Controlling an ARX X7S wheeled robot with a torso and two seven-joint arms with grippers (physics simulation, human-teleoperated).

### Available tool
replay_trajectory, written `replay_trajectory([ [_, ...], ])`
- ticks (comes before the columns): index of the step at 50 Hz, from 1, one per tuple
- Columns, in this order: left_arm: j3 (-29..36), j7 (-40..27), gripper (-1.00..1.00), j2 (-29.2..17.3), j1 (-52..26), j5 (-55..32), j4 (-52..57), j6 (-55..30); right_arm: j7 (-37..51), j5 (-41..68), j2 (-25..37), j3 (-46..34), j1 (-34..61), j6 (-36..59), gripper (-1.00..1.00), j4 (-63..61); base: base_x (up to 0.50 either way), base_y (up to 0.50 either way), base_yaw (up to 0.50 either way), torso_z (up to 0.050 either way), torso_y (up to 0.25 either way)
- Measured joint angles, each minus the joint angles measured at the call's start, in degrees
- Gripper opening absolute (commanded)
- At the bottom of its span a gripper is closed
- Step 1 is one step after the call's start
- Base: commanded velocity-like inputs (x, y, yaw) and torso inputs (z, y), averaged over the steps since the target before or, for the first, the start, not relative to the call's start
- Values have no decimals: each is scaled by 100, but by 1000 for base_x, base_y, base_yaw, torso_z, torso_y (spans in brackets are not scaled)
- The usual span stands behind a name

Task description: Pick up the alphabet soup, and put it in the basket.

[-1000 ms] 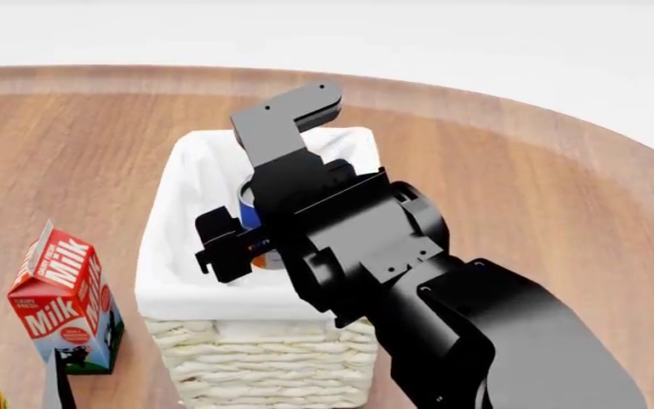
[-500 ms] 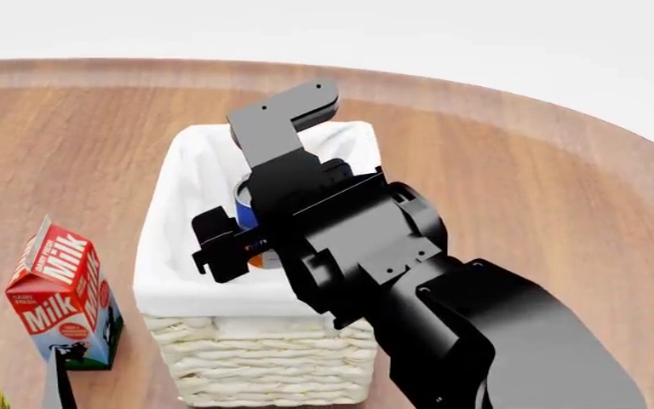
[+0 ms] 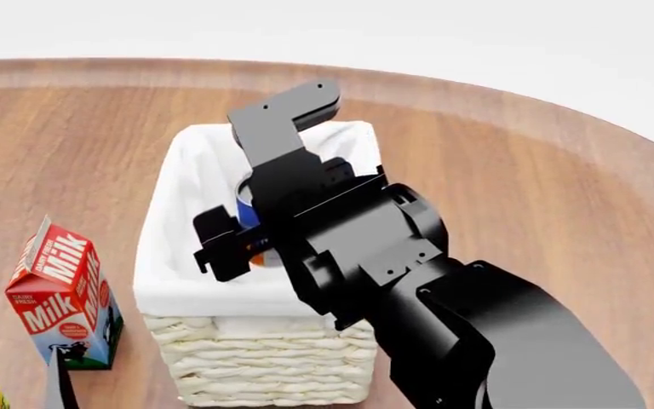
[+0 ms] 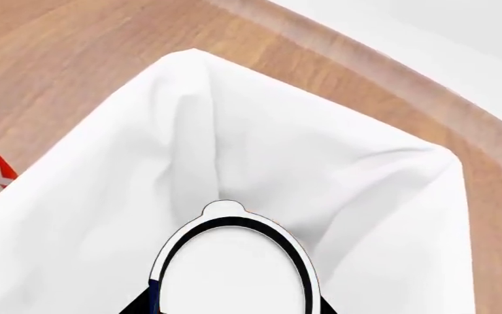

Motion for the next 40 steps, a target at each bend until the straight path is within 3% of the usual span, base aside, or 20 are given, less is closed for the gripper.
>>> replay_trajectory([
  [1, 0, 2, 100, -1, 1, -4, -1, 10, 7, 1, 0, 2, 1, -12, 100, 5, 0, 0, 0, 0, 0],
  [29, 6, 23, 100, -20, 23, -35, -30, 172, -60, -284, 34, 115, 242, -279, 100, -38, 0, 0, 0, 0, 0],
  [40, 11, 3, 100, -20, 20, -32, -31, 171, 596, -278, 1082, 292, 573, -463, 100, -1714, 0, 0, 0, 0, 0],
])
